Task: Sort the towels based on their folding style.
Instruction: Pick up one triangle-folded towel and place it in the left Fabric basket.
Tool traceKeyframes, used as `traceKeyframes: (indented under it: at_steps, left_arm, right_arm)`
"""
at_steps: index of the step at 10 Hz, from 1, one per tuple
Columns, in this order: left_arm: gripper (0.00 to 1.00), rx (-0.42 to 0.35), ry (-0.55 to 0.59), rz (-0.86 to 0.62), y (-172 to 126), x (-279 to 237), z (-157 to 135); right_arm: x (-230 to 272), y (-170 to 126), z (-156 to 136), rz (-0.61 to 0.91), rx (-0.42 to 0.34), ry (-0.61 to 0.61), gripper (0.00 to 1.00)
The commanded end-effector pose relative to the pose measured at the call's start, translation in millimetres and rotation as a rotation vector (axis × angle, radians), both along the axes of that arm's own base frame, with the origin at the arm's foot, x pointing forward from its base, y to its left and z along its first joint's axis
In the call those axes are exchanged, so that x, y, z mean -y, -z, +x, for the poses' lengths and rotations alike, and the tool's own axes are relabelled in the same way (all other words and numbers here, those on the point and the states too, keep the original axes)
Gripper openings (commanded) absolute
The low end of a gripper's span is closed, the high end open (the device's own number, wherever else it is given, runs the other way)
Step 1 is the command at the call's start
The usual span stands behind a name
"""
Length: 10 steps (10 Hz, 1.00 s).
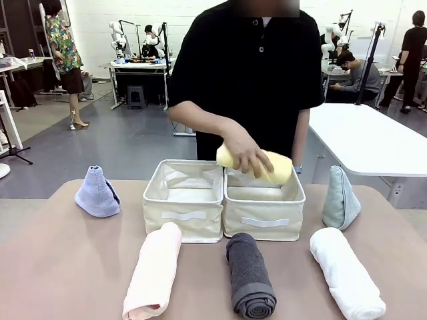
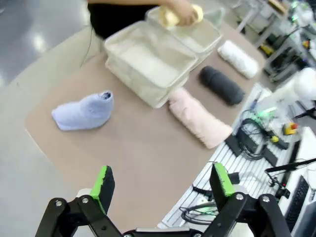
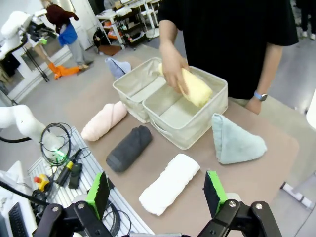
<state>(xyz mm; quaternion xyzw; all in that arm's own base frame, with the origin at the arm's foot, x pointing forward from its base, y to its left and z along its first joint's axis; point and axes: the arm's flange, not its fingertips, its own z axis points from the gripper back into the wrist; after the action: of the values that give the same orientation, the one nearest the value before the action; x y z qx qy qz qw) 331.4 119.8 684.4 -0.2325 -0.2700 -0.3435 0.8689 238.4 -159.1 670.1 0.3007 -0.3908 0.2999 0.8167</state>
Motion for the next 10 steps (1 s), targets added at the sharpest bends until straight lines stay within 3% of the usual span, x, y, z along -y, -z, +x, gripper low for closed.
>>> traceKeyframes:
  at_steps: [1,3,4,7,9,10]
  left_arm:
    - [1.0,-0.228,-0.121,0.152,-1.7,45.1,58.8]
    - [1.0,-0.356,-0.255,0.289,21.5,93.1,106.4]
    - [1.0,-0.355,-0.365,0.355,37.5,114.6,123.4]
    - [1.0,-0.358,-0.53,0.452,85.7,154.2,166.1]
    - [1.0,-0.36,-0.591,0.464,101.4,149.8,182.1]
    - [1.0,-0.358,-0.515,0.436,97.4,157.3,168.5]
  right_arm:
    - [0.0,-0.9,2.8,0.001,-0.007,-0.004,1.0]
    - [0.0,-0.9,2.8,0.001,-0.007,-0.004,1.0]
    - [0.0,-0.9,2.8,0.001,-0.007,-0.004,1.0]
    - [0.0,-0.9,2.8,0.001,-0.007,-0.004,1.0]
    - [0.0,-0.9,2.8,0.001,-0.007,-0.004,1.0]
    - [0.0,-0.9,2.8,0.001,-0.007,-0.004,1.0]
